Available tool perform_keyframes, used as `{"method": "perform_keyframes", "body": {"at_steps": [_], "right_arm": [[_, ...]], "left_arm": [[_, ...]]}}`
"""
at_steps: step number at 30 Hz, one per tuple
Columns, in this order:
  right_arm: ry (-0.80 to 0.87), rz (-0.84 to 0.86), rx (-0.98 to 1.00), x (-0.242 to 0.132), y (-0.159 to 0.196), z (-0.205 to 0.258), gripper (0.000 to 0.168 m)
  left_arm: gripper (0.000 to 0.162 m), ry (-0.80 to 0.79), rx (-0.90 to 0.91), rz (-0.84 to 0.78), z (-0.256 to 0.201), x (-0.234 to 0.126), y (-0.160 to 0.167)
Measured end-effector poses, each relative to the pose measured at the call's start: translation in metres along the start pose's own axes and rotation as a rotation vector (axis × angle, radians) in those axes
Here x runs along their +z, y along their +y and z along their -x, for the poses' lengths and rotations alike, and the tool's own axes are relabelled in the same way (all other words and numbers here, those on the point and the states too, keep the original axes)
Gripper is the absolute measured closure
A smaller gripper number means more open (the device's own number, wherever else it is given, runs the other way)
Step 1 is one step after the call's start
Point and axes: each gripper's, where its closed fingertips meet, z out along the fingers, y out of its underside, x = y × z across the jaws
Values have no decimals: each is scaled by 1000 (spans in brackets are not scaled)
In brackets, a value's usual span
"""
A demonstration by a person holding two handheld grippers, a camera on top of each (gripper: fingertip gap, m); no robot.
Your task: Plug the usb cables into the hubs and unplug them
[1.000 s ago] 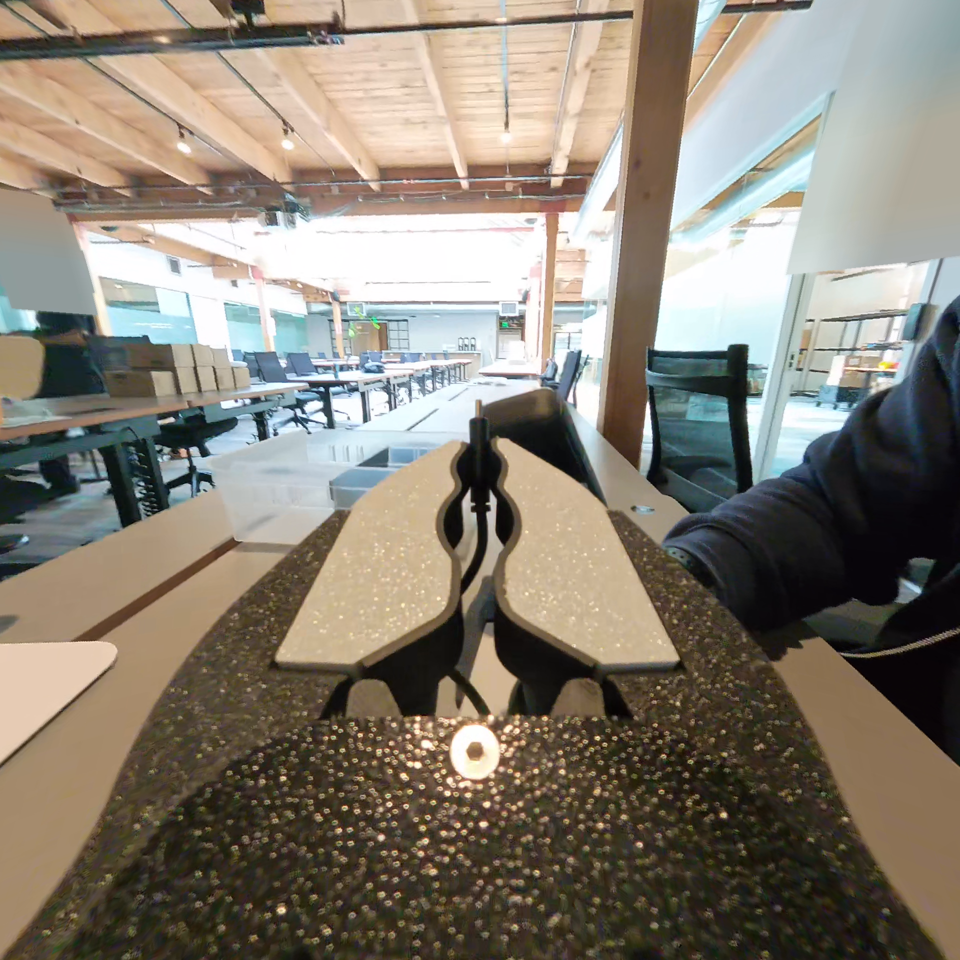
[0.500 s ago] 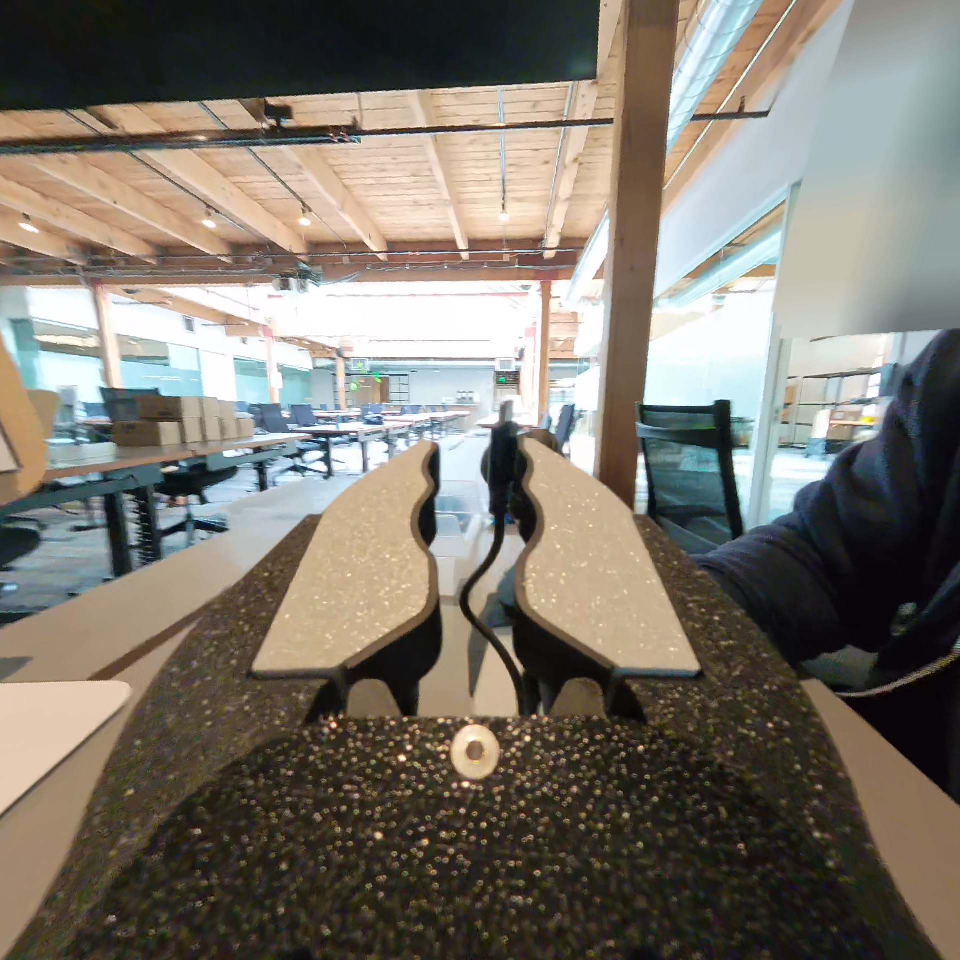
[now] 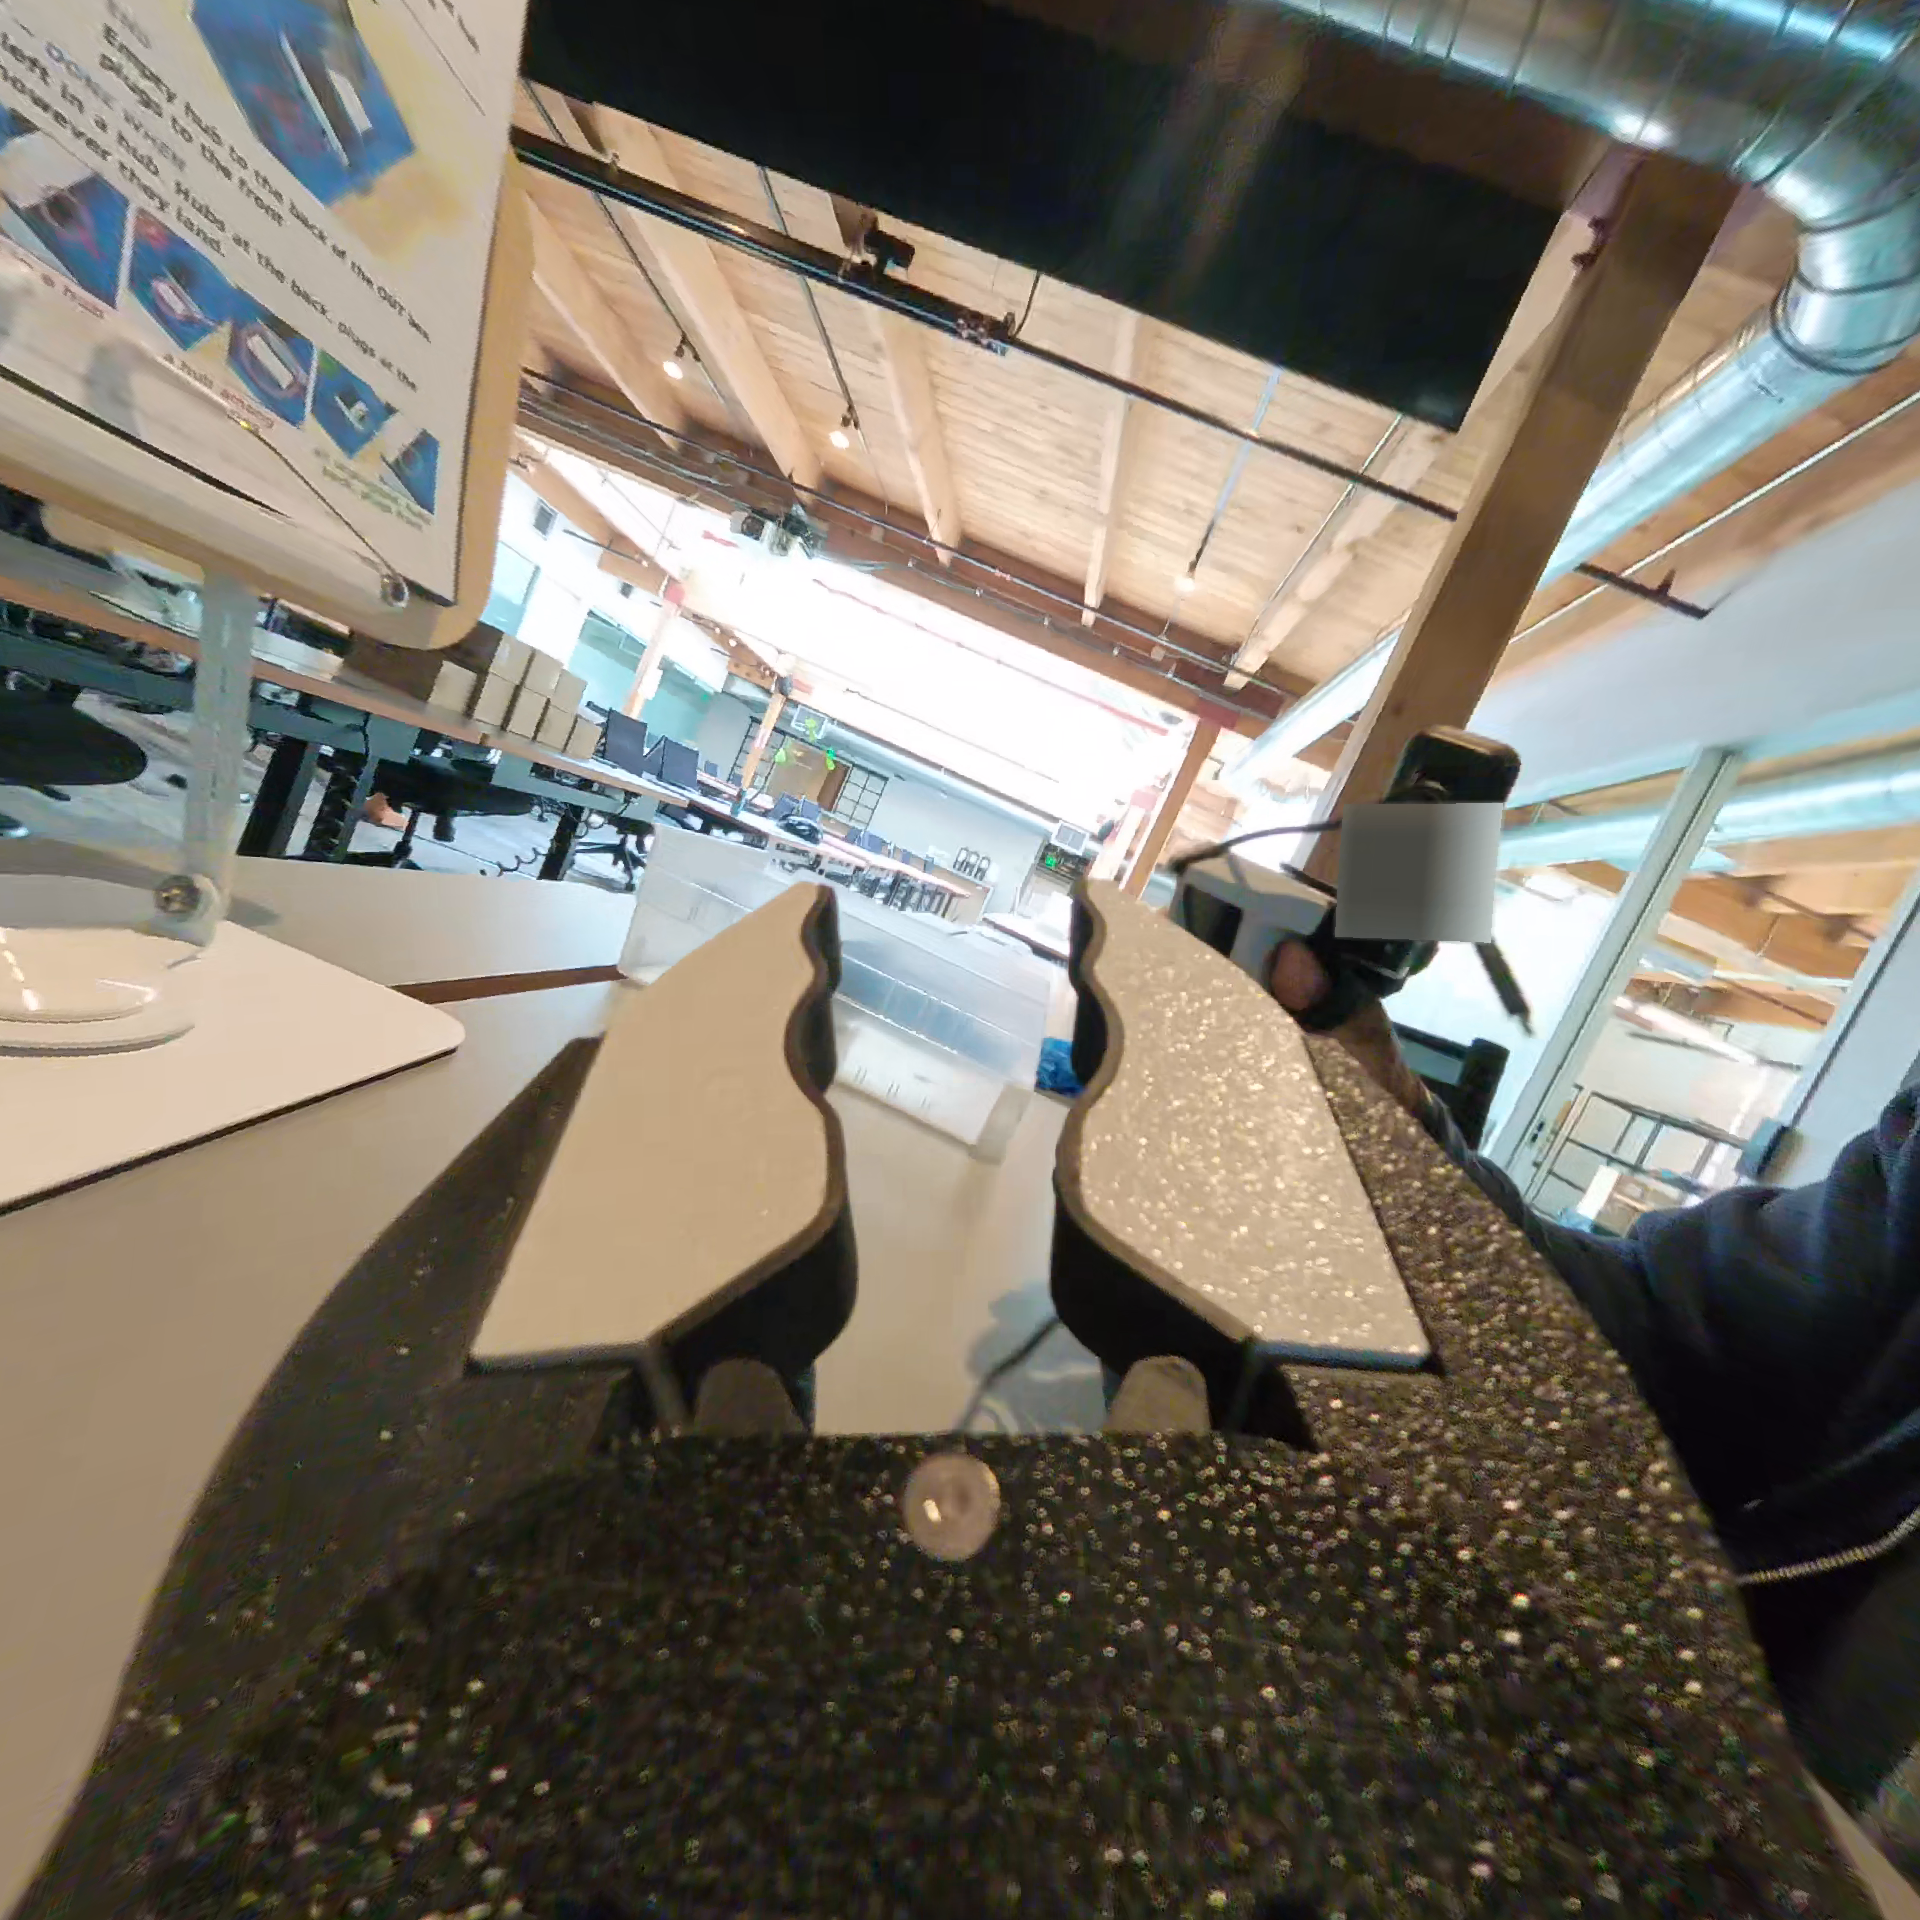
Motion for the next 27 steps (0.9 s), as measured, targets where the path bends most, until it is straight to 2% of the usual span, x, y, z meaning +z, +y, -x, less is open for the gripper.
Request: {"method": "perform_keyframes", "body": {"at_steps": [7, 17, 23, 27], "right_arm": [[271, 105, -264, -21, -35, -60, 166], [514, 125, -518, -53, -134, -124, 166], [688, 108, -619, -97, -203, -170, 166], [834, 129, -665, -135, -226, -209, 166]], "left_arm": [[121, -17, 4, 16, 3, 0, 3], [123, -25, 1, 44, 4, 2, 7], [125, -27, -2, 51, 4, 2, 8], [125, -28, 2, 61, 3, 2, 9]]}}
